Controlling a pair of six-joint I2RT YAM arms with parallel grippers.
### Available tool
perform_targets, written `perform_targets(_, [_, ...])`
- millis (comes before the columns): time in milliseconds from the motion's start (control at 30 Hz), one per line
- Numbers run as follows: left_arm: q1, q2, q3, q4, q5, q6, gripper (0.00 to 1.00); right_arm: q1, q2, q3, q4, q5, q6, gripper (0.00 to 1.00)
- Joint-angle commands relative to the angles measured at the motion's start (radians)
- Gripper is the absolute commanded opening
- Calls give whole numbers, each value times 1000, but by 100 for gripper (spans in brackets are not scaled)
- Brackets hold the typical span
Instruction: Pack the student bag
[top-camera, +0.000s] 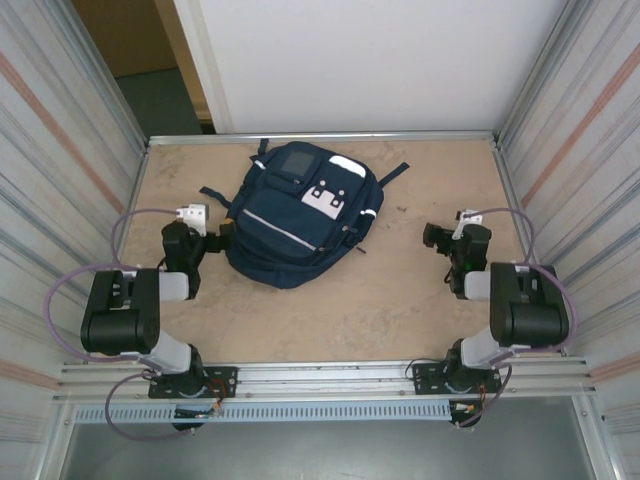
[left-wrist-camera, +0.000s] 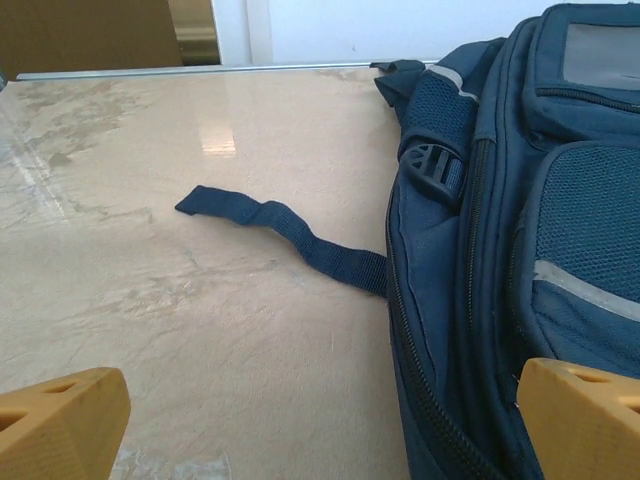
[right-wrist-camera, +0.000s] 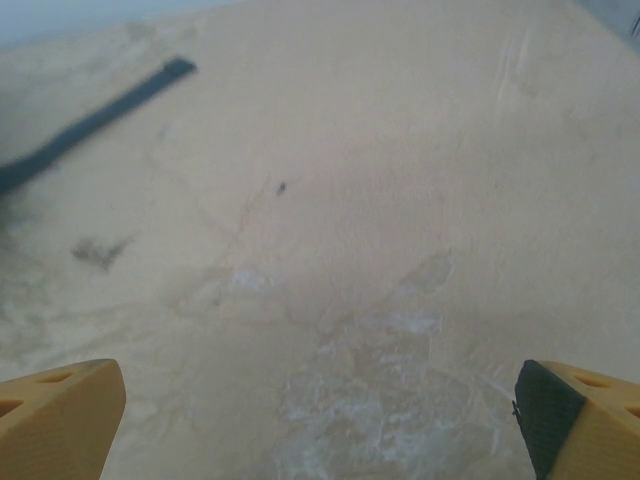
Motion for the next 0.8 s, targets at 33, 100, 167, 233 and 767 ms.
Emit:
perform_targets(33, [-21, 2, 17, -51, -10, 22, 99, 37, 6, 37, 29, 28, -52, 99])
perform_targets(100, [-25, 1, 17, -54, -15, 22, 99, 28, 8, 41, 30, 5, -51, 99])
perform_targets(167, [-26, 1, 18, -56, -16, 22, 99, 29, 5, 44, 20, 7, -51, 99])
perform_targets(233, [-26, 1, 17, -56, -16, 22, 99, 29, 2, 44, 13, 8, -51, 99])
perform_targets(767, [-27, 0, 18, -57, -18, 22, 99, 30, 5, 45, 14, 6, -52, 99])
